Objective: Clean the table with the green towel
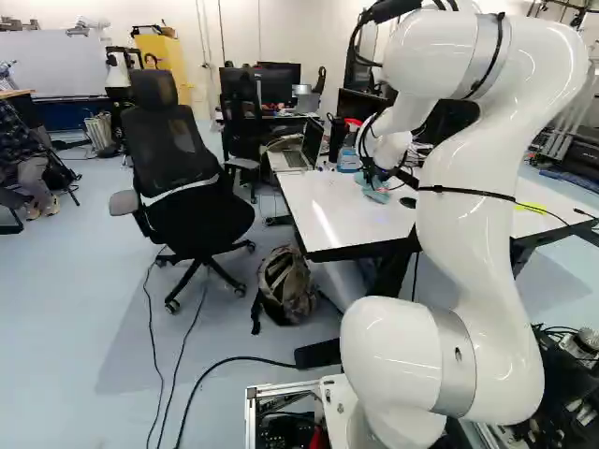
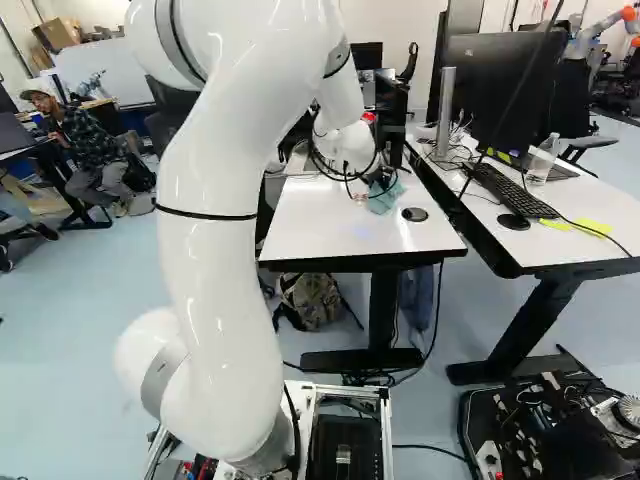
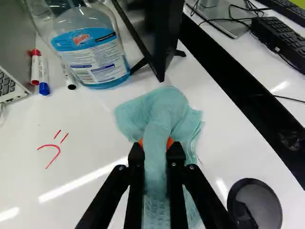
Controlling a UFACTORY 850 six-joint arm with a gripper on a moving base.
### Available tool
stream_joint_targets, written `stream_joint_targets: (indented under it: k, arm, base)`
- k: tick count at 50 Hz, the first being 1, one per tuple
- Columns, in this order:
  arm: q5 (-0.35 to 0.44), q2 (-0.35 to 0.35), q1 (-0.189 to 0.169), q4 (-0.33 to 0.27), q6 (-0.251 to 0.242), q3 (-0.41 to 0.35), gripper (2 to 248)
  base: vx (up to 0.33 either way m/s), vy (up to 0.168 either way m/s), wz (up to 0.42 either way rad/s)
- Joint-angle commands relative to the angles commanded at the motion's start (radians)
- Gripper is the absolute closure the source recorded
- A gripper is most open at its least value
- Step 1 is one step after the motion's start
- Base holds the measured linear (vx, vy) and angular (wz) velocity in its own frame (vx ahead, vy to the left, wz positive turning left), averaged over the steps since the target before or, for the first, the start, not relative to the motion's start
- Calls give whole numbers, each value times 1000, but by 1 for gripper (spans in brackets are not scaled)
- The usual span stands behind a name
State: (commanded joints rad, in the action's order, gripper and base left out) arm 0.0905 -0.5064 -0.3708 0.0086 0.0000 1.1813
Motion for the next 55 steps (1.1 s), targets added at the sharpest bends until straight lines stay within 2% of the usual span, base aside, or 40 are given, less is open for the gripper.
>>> stream_joint_targets:
  k: [12,29,55]
  arm:
    - [0,17,-31,0,0,-23,197]
    - [0,85,-44,0,0,-111,197]
    - [0,138,10,0,0,-179,197]
  base:
    - [0,0,0]
    - [0,0,0]
    - [0,0,0]
